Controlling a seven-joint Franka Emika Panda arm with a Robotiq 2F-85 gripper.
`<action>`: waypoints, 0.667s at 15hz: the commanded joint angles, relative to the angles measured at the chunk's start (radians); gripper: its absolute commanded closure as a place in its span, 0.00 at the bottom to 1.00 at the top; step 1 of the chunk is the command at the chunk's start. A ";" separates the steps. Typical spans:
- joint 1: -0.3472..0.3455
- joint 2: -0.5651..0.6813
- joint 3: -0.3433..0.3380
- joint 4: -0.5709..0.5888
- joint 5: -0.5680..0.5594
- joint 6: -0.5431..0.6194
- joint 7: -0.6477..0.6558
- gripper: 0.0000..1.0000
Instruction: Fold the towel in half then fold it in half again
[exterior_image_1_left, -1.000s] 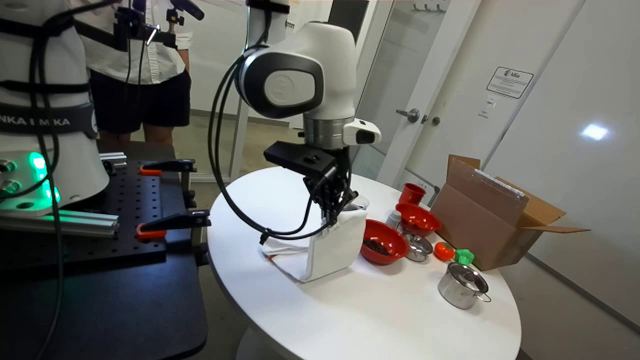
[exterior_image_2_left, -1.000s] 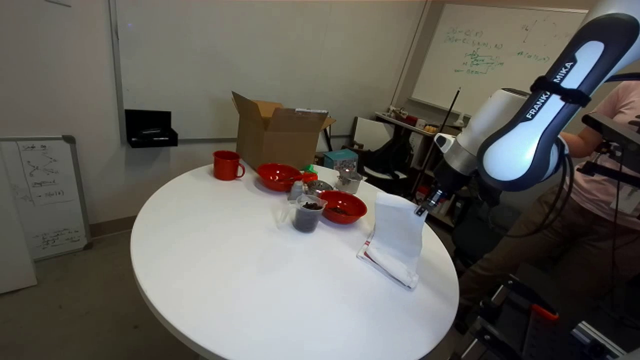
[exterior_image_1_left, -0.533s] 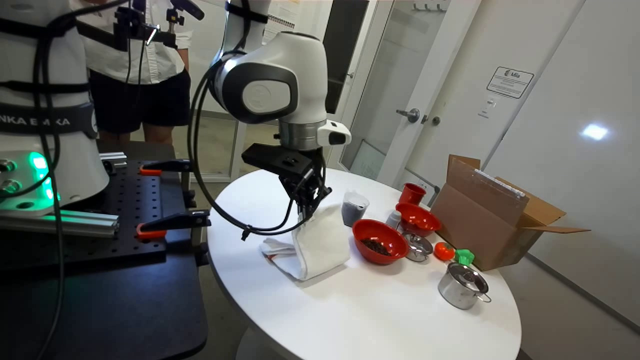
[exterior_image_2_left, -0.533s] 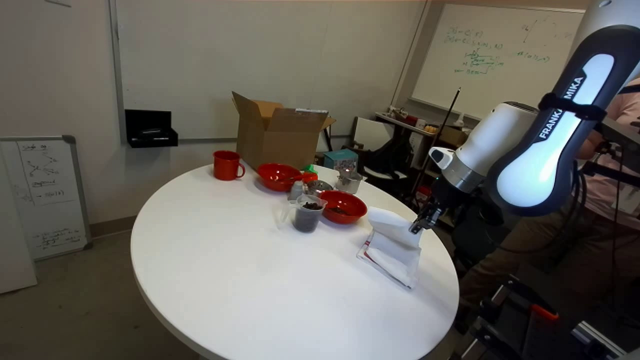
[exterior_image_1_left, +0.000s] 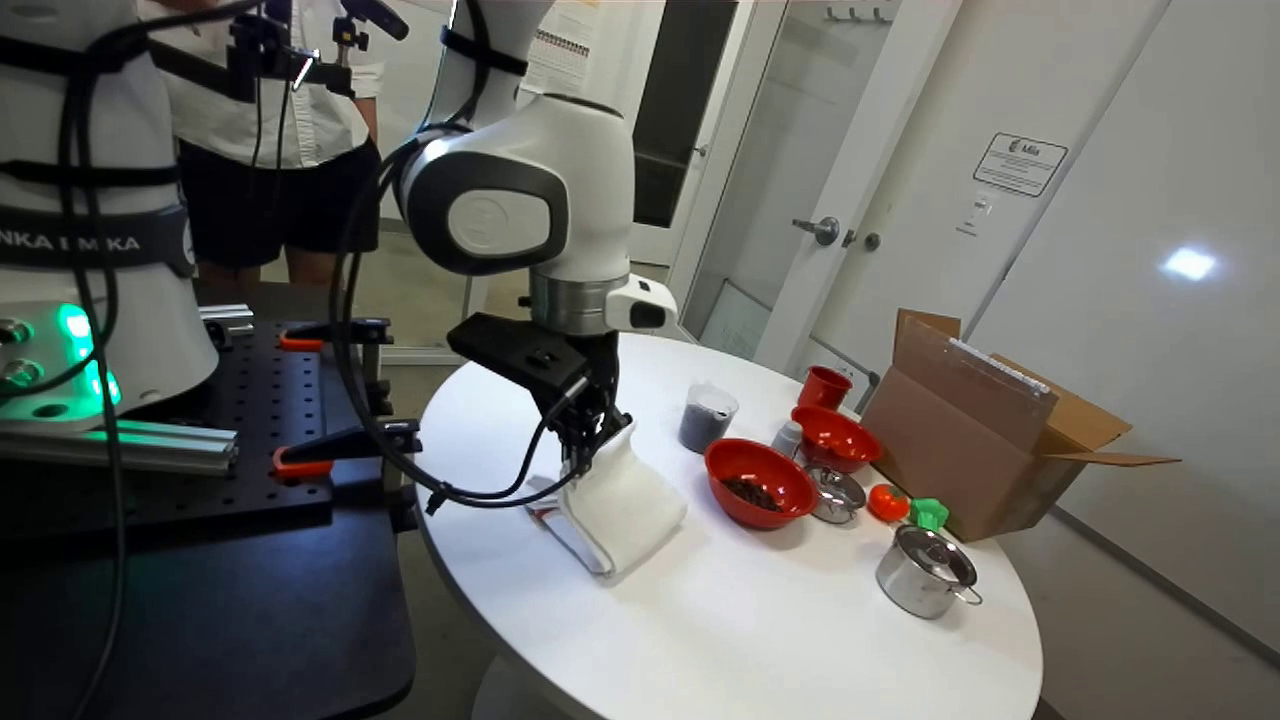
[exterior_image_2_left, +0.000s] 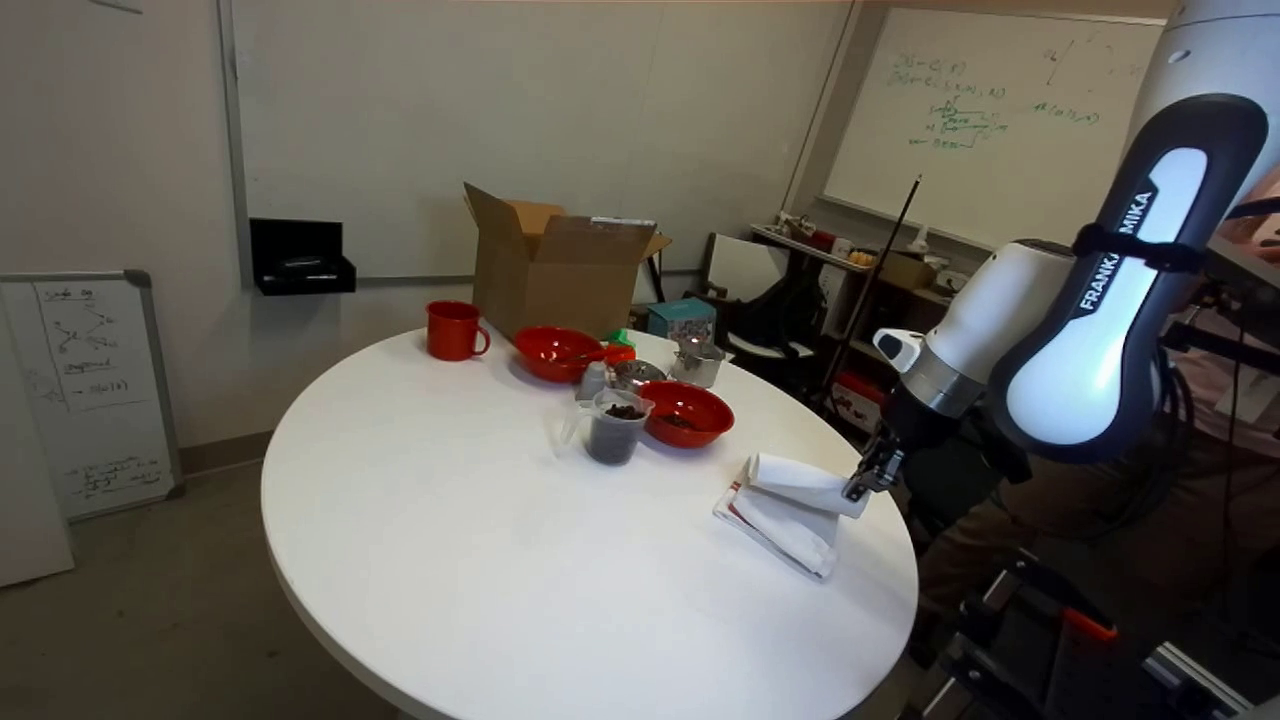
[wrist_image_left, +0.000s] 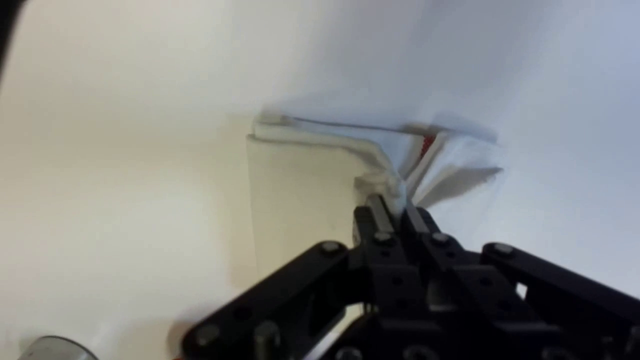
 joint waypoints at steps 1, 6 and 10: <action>-0.049 0.021 0.060 0.001 -0.050 0.022 0.026 0.98; -0.166 0.028 0.235 0.031 -0.113 0.009 0.131 0.98; -0.200 0.044 0.276 0.043 -0.138 0.015 0.152 0.53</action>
